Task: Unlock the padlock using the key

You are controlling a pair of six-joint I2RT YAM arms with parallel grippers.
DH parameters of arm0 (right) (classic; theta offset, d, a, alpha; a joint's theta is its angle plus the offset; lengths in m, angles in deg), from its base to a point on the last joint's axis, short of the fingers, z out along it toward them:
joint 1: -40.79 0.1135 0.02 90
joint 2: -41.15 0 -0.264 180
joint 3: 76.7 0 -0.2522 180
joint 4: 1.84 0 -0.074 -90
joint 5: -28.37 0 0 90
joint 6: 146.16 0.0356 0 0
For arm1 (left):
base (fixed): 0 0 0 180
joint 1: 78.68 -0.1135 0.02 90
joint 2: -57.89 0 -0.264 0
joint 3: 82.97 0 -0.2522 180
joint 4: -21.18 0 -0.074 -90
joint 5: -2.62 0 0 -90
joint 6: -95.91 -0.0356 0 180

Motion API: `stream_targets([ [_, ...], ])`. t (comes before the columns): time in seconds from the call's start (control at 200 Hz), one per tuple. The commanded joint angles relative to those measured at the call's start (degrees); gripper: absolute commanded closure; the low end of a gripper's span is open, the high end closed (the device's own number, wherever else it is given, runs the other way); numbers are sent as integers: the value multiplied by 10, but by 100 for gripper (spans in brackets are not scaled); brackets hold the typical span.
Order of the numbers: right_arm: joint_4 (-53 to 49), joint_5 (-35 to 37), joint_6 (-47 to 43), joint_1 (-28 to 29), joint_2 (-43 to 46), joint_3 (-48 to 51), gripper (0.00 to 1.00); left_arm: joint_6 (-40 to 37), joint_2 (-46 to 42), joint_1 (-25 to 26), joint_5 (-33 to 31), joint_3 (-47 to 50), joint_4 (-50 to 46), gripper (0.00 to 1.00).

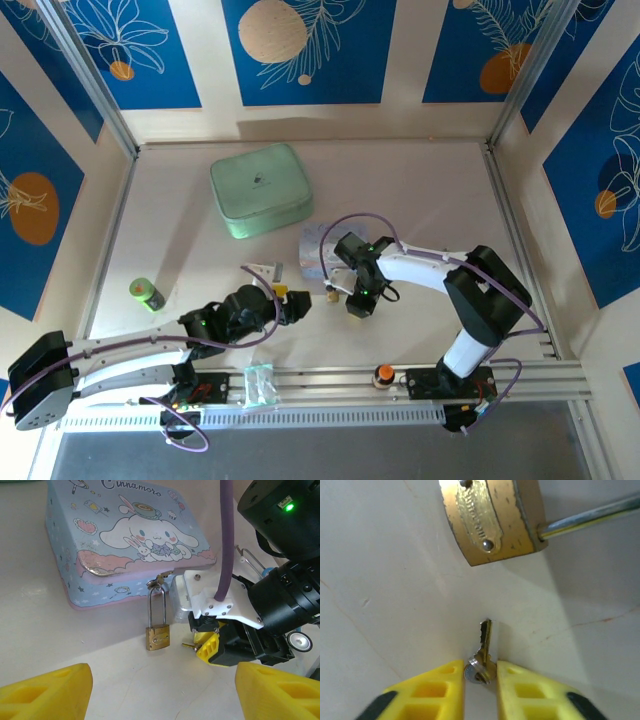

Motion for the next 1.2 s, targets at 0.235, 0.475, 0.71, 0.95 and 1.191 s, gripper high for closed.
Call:
stream_targets([
  [0.235,17,-7,1,7,5,16,100,6,-16,-3,-13,7,9,25],
  [0.475,16,6,-3,8,38,25,100,31,-7,-4,-15,19,24,25],
  [0.71,36,15,6,18,69,43,100,177,44,-3,7,66,175,29],
  [0.95,55,21,55,23,112,54,100,295,60,5,-26,74,181,35],
  [1.191,85,63,89,75,163,66,100,551,128,20,-9,91,235,43],
])
